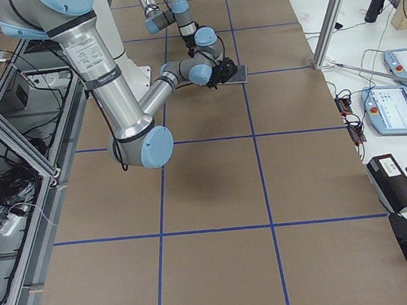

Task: Fold towel twice with both arms
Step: 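Grasp the towel's near end with the left gripper, then lift the near end and fold it over toward the far end with the left gripper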

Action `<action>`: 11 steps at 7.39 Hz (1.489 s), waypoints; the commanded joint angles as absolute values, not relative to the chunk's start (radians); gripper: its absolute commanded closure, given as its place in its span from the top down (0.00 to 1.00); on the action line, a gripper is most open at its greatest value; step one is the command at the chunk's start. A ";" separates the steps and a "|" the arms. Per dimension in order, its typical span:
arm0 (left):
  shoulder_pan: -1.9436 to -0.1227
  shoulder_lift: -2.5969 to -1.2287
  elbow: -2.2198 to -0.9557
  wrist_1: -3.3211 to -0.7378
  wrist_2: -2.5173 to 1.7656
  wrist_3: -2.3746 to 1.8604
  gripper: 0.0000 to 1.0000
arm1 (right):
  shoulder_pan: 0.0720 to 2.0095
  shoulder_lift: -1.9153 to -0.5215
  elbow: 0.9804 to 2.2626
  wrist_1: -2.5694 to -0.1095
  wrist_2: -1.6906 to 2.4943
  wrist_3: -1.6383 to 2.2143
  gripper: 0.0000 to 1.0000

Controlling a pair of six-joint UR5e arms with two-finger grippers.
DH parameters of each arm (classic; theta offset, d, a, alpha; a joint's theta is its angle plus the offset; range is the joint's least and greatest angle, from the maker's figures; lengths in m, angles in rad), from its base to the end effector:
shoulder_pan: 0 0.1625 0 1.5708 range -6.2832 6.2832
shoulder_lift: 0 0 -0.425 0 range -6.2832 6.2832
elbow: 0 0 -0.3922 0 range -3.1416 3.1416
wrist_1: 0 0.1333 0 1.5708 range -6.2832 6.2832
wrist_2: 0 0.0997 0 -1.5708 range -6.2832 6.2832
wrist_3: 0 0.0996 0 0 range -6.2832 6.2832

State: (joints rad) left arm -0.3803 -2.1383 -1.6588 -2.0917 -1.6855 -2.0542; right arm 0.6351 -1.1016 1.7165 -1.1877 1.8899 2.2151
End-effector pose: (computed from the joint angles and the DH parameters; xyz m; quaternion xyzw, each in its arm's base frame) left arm 0.5760 -0.3615 0.2278 -0.0762 0.5508 -0.3188 0.7676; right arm -0.4595 -0.4654 0.2828 -0.1417 -0.4718 0.4565 0.7409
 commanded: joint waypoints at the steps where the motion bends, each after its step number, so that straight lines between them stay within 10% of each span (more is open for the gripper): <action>1: -0.326 -2.047 -1.776 -2.095 -1.693 -2.056 0.00 | 0.637 -1.103 1.715 -1.187 1.890 2.215 1.00; 4: -0.299 -1.947 -1.917 -2.100 -1.727 -2.054 0.00 | 0.658 -1.108 1.715 -1.183 1.919 2.214 1.00; 11: -0.374 -2.120 -1.728 -2.101 -1.623 -2.049 0.00 | 0.696 -1.123 1.710 -1.183 1.947 2.200 1.00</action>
State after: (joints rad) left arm -0.3420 -2.1010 -1.7669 -2.0969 -1.6313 -2.0509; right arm 0.6946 -1.1221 1.7116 -1.1828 1.9466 2.2009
